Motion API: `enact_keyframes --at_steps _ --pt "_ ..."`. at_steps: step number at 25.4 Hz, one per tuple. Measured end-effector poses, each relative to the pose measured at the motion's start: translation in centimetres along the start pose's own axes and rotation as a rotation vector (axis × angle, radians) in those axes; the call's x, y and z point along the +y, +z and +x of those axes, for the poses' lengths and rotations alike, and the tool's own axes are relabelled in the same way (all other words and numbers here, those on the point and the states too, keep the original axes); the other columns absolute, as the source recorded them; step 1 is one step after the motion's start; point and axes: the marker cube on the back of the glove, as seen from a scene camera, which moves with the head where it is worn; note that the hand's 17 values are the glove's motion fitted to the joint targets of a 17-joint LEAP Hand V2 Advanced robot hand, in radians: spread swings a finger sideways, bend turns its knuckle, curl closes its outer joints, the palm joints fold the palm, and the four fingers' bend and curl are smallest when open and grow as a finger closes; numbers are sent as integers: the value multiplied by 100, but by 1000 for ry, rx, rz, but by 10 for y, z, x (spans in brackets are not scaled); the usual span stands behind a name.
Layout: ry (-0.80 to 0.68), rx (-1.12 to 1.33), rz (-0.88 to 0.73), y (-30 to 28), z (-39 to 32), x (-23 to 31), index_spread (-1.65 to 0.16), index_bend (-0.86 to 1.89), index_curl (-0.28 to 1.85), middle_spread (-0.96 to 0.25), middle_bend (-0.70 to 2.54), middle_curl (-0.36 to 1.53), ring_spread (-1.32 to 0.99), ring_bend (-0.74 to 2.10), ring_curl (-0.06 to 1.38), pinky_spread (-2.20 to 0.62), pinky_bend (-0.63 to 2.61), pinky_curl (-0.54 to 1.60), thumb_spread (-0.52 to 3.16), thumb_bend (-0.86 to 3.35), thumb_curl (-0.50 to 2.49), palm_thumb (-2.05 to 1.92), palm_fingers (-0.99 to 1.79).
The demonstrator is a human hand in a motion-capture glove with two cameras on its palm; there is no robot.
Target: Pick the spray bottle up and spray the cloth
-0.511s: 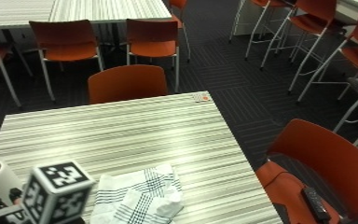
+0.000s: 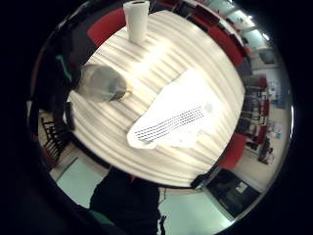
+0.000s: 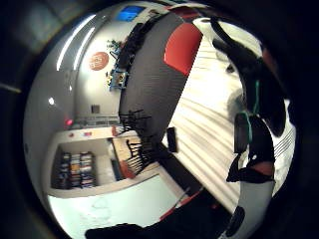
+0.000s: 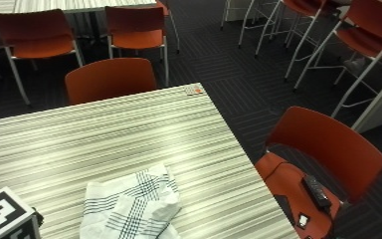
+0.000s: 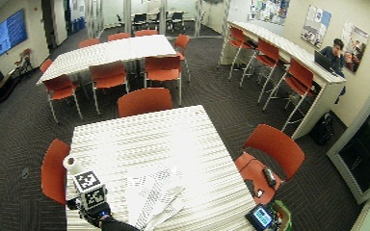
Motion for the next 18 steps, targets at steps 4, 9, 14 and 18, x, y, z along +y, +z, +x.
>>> enact_keyframes --at_steps 4,9,14,18 --pt "14 -69 59 20 19 0 -26 56 29 -12 25 17 -13 47 24 -8 51 28 93 51 28 90 106" --pt "66 -101 124 16 52 7 -25 51 33 -13 22 21 -16 45 28 -15 58 34 93 50 31 94 110" --pt "55 -58 226 -1 66 25 -25 41 35 -12 20 25 -15 46 32 -17 66 39 85 44 34 97 109" --pt "58 -108 303 -17 72 55 -26 35 36 -14 19 27 -14 48 34 -17 68 42 79 40 37 99 109"
